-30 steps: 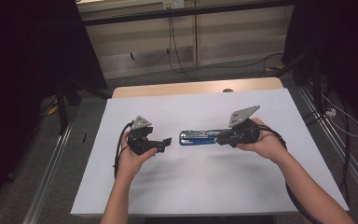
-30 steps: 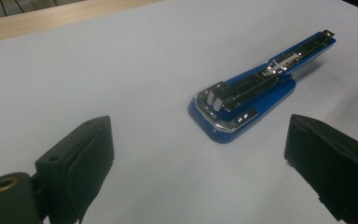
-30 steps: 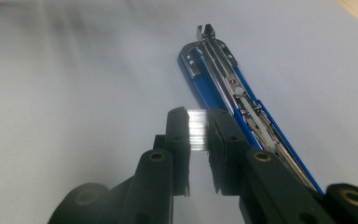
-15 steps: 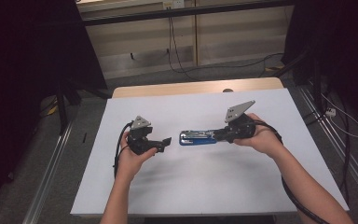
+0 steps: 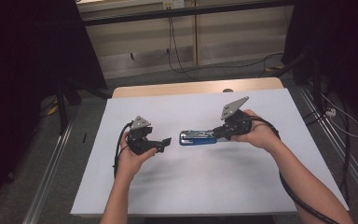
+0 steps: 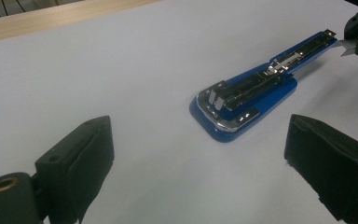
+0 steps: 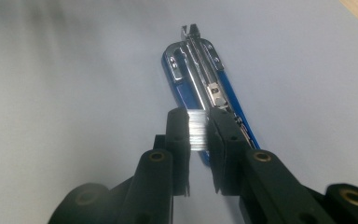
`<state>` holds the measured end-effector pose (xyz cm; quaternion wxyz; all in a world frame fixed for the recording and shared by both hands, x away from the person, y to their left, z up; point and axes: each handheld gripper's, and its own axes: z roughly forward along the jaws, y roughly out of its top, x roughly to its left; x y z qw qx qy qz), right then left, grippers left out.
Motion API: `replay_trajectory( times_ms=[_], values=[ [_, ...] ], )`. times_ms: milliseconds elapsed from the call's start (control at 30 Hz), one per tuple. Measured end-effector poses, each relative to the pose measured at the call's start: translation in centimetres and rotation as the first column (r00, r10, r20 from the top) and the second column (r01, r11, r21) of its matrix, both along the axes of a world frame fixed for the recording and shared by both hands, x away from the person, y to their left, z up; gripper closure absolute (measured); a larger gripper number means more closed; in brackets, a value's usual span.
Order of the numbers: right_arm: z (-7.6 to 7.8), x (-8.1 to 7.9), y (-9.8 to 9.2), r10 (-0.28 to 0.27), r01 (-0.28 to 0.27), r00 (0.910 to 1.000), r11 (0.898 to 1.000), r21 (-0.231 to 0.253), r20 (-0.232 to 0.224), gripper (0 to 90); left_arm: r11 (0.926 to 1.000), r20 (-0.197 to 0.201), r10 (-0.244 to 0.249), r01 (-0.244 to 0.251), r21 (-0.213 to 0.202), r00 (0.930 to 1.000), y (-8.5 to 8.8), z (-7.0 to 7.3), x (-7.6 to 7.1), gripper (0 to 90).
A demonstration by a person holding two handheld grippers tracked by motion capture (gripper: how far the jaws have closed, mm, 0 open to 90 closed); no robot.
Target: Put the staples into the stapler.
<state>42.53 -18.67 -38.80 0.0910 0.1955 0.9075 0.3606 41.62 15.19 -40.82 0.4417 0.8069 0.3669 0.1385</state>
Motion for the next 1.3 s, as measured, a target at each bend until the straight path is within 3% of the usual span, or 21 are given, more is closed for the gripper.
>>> replay_trajectory(
  times_ms=[533,1300],
  values=[
    [0.3,1.5,2.3,0.048,-0.05,0.9987,0.995,-0.088,-0.016,79.0,1.0,-0.009,0.003,-0.004,-0.006,1.0,0.0,-0.1,0.0,8.3],
    [0.7,3.3,3.5,0.061,-0.063,0.998,0.993,-0.1,-0.015,79.0,1.0,-0.006,0.002,-0.002,0.001,1.0,0.1,-0.1,0.1,8.3]
  ],
)
